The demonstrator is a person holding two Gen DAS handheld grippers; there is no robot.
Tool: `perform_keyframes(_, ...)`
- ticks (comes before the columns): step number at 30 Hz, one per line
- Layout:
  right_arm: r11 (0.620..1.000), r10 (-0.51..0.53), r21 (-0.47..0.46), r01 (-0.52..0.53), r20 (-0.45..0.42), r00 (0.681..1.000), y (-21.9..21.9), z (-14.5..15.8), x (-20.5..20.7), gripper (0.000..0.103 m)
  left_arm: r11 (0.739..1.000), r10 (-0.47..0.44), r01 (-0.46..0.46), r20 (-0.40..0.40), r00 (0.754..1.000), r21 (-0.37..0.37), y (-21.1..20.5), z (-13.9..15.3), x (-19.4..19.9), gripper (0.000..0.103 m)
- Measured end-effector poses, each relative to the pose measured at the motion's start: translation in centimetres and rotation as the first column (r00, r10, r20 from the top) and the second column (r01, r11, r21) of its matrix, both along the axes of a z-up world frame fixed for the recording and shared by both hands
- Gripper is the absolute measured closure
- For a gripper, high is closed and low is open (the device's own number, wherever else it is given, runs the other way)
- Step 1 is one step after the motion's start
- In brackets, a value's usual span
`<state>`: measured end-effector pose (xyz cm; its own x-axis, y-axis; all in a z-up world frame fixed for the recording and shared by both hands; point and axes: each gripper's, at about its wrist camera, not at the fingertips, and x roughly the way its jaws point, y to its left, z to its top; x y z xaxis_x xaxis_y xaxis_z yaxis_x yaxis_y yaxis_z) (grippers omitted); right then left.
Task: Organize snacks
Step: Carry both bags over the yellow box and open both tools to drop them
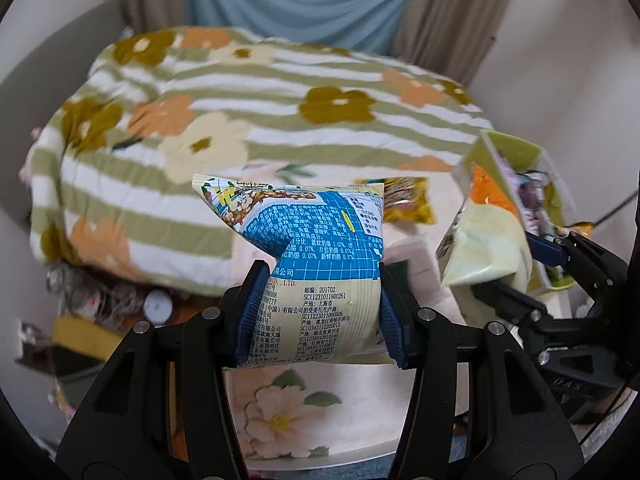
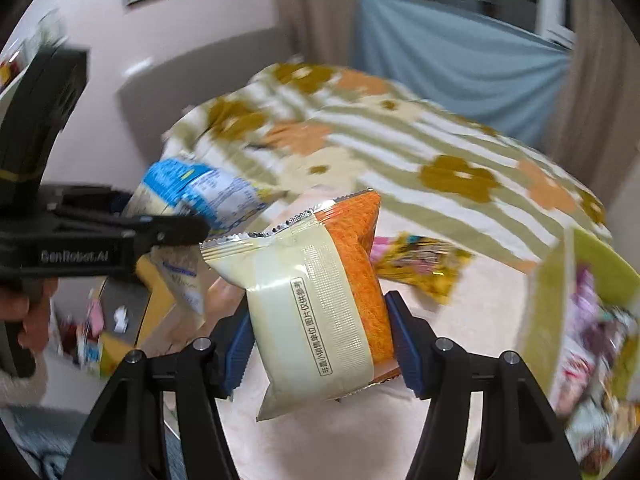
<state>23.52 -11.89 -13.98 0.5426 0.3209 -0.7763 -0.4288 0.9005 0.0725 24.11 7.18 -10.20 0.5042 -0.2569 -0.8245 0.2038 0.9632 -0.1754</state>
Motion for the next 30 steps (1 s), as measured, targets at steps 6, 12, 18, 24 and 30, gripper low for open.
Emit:
perform_keyframes(6, 0.972, -0.233, 0.042, 0.232, 0.015, 0.972, -4.5, 3.1, -1.4, 0.045, 0.989, -0.141, 0.143, 0.072, 0.987, -0.027, -4.6, 2.7, 0.6, 0.055)
perform_keyframes(12, 0.912, -0.408, 0.067, 0.405, 0.038, 0.912, -10.5, 5.7, -2.9, 0.045, 0.966, -0.247, 0.253, 0.111, 0.963, -0.052, -10.9, 4.6, 1.1, 0.055)
perform_keyframes(18, 0.850, -0.526, 0.073, 0.521, 0.058, 0.849, -18.5, 7.3, -3.8, 0.045, 0.949, -0.294, 0.305, 0.130, 0.947, -0.077, -19.1, 5.3, 2.2, 0.055)
perform_keyframes(24, 0.824, -0.565, 0.075, 0.562, 0.031, 0.824, -26.2, 7.3, -2.7, 0.045, 0.945, -0.303, 0.313, 0.103, 0.947, -0.098, -27.8, 4.1, 4.4, 0.055)
perform_keyframes(30, 0.830, -0.551, 0.094, 0.550, -0.011, 0.834, -32.6, 5.9, -0.5, 0.045, 0.954, -0.282, 0.286, 0.060, 0.958, -0.087, -35.2, 1.4, 7.6, 0.055)
